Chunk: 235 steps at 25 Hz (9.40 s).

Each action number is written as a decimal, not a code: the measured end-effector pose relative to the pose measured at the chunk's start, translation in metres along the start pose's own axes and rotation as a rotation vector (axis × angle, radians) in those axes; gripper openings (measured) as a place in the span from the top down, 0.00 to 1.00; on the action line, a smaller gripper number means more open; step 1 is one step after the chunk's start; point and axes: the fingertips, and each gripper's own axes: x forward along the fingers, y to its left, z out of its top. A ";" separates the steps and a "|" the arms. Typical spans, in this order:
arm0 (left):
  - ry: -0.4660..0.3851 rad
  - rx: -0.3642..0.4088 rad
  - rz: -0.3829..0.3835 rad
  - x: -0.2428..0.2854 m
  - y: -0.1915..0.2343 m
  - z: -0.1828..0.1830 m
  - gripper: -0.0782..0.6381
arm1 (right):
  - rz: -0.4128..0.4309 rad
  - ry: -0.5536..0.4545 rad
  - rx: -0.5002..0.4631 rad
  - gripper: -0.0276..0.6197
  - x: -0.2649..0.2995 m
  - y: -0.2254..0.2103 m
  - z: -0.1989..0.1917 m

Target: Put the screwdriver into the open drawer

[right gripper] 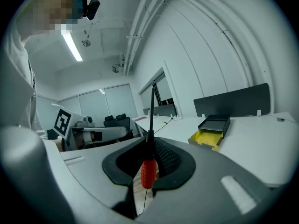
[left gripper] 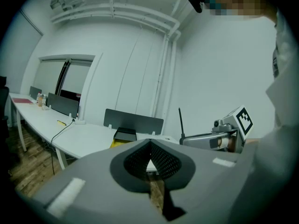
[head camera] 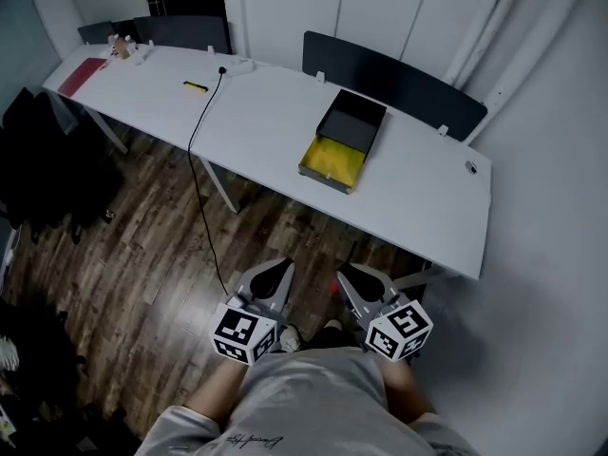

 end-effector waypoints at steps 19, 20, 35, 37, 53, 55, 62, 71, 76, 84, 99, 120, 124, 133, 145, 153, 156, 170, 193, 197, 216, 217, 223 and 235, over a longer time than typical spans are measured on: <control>0.003 -0.009 -0.023 0.057 0.041 0.011 0.89 | 0.009 0.005 0.004 0.85 0.052 -0.039 0.014; 0.006 -0.010 -0.022 0.065 0.046 0.012 0.89 | 0.010 0.007 0.004 0.85 0.058 -0.047 0.017; 0.033 -0.033 -0.010 0.217 0.103 0.047 0.89 | 0.047 0.065 0.005 0.84 0.146 -0.179 0.071; 0.037 -0.034 -0.012 0.232 0.106 0.050 0.89 | 0.055 0.069 0.009 0.84 0.154 -0.192 0.076; 0.033 -0.028 0.034 0.302 0.127 0.074 0.89 | 0.095 0.090 -0.005 0.85 0.185 -0.260 0.107; 0.034 -0.027 0.033 0.304 0.128 0.077 0.89 | 0.099 0.093 -0.008 0.85 0.187 -0.260 0.110; 0.052 -0.018 0.000 0.315 0.139 0.083 0.89 | 0.056 0.101 0.016 0.85 0.198 -0.265 0.110; 0.080 -0.016 -0.044 0.325 0.155 0.081 0.89 | 0.000 0.118 0.043 0.85 0.211 -0.271 0.105; 0.091 -0.014 -0.051 0.329 0.165 0.078 0.89 | -0.018 0.135 0.047 0.85 0.218 -0.274 0.100; 0.127 -0.011 -0.063 0.338 0.178 0.064 0.89 | -0.043 0.174 0.048 0.84 0.231 -0.282 0.088; 0.207 -0.022 -0.103 0.351 0.191 0.025 0.89 | -0.095 0.284 0.054 0.84 0.247 -0.310 0.054; 0.240 -0.045 -0.089 0.362 0.221 -0.006 0.89 | -0.132 0.434 0.033 0.84 0.270 -0.329 0.003; 0.243 -0.049 -0.085 0.364 0.226 -0.010 0.89 | -0.145 0.482 0.021 0.85 0.275 -0.335 -0.013; 0.260 -0.065 -0.071 0.365 0.236 -0.024 0.89 | -0.170 0.648 -0.025 0.85 0.285 -0.352 -0.052; 0.273 -0.085 -0.044 0.362 0.250 -0.035 0.89 | -0.145 0.808 -0.059 0.85 0.297 -0.358 -0.083; 0.272 -0.103 -0.035 0.365 0.257 -0.039 0.89 | -0.126 0.912 -0.094 0.84 0.306 -0.362 -0.095; 0.273 -0.107 -0.033 0.364 0.259 -0.039 0.89 | -0.110 0.951 -0.117 0.84 0.311 -0.359 -0.100; 0.276 -0.126 -0.021 0.368 0.270 -0.043 0.89 | -0.080 1.088 -0.211 0.84 0.321 -0.361 -0.114; 0.283 -0.137 -0.013 0.365 0.275 -0.046 0.89 | -0.045 1.163 -0.301 0.81 0.321 -0.357 -0.120; 0.281 -0.132 -0.015 0.364 0.274 -0.044 0.89 | -0.046 1.159 -0.303 0.79 0.319 -0.356 -0.120; 0.268 -0.056 -0.049 0.362 0.242 -0.019 0.89 | -0.073 0.875 -0.231 0.86 0.303 -0.346 -0.058; 0.264 -0.052 -0.051 0.361 0.240 -0.016 0.89 | -0.079 0.855 -0.228 0.87 0.300 -0.346 -0.052; 0.255 -0.033 -0.048 0.357 0.229 -0.003 0.89 | -0.102 0.718 -0.193 0.94 0.284 -0.335 -0.018; 0.229 0.019 -0.079 0.345 0.197 0.025 0.89 | -0.055 0.487 -0.072 0.94 0.253 -0.304 0.036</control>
